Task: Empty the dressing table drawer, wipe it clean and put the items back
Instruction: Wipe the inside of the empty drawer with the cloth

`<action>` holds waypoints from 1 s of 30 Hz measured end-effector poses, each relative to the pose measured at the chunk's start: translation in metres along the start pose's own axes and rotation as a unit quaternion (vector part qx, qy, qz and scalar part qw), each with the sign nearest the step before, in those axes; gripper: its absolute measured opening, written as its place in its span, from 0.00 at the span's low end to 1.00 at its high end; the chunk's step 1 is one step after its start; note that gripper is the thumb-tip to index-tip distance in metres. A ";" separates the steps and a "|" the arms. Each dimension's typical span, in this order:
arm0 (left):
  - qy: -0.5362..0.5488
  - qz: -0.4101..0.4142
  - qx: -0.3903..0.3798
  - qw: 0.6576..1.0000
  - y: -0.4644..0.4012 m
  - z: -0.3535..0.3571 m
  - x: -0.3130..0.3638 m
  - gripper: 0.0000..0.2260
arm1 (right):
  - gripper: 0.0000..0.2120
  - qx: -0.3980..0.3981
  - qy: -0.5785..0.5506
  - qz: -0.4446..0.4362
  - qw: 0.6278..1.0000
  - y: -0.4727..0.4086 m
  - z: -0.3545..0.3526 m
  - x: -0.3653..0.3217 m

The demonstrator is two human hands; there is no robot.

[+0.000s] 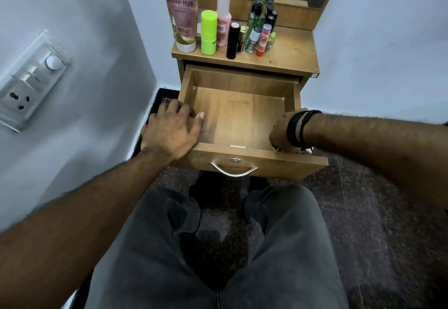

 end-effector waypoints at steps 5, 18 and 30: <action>0.002 0.002 -0.003 1.000 0.000 0.000 0.001 0.29 | 0.16 0.120 -0.086 0.102 0.984 -0.002 -0.022 0.043; 0.019 -0.004 0.001 1.000 0.000 0.001 -0.001 0.30 | 0.15 0.351 -0.325 0.261 0.838 -0.017 -0.042 0.119; 0.018 -0.013 -0.007 1.000 0.000 0.003 -0.002 0.33 | 0.16 0.343 -0.369 0.258 0.824 -0.018 -0.034 0.129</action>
Point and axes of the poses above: each hand's wrist, its own y-axis away from the middle knuckle, its own z-axis out of the palm, x = y × z, the point moved 10 cm from there along -y, towards the middle knuckle, and after that the axes turned 13 degrees about -y, right-handed, at the moved point
